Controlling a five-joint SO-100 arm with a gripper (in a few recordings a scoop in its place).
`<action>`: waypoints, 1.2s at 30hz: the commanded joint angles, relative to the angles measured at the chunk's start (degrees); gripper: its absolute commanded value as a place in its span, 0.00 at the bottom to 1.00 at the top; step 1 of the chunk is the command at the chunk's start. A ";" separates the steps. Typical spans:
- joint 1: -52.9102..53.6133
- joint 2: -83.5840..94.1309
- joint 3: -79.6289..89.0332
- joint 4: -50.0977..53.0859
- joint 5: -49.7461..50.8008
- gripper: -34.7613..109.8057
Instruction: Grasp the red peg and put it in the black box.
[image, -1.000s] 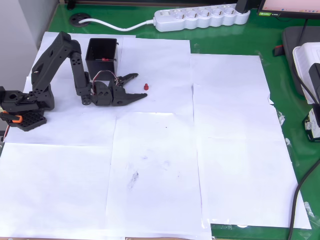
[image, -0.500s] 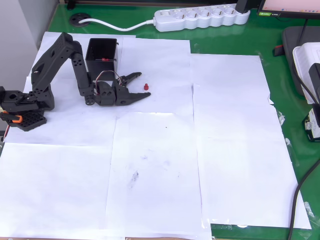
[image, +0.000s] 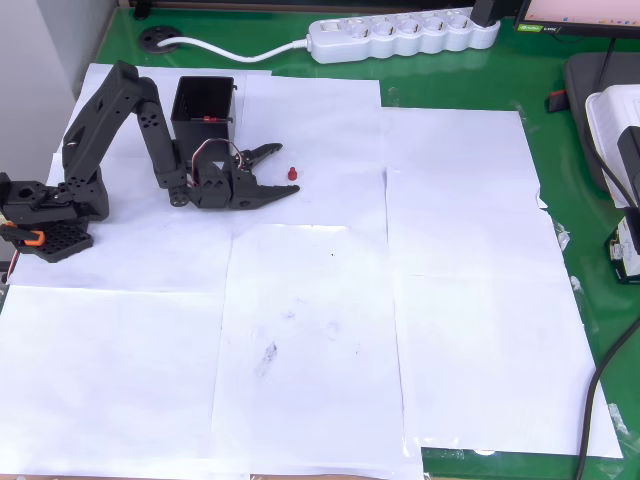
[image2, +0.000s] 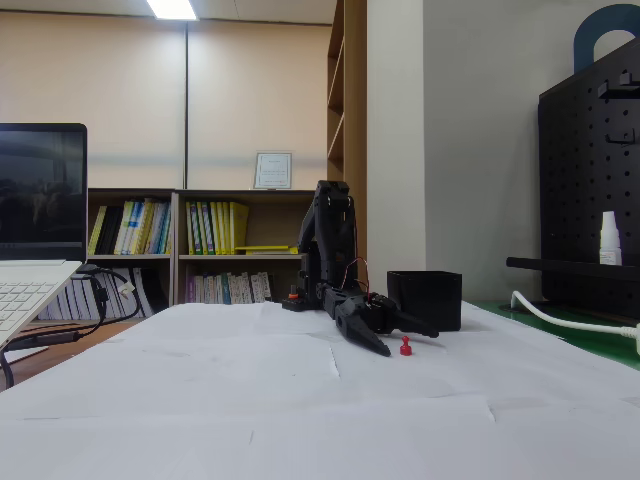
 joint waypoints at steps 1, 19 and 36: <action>-2.46 -1.41 0.35 1.49 0.35 0.50; -4.57 -2.02 -1.58 0.35 0.79 0.50; -4.48 -1.41 -0.44 0.35 0.62 0.50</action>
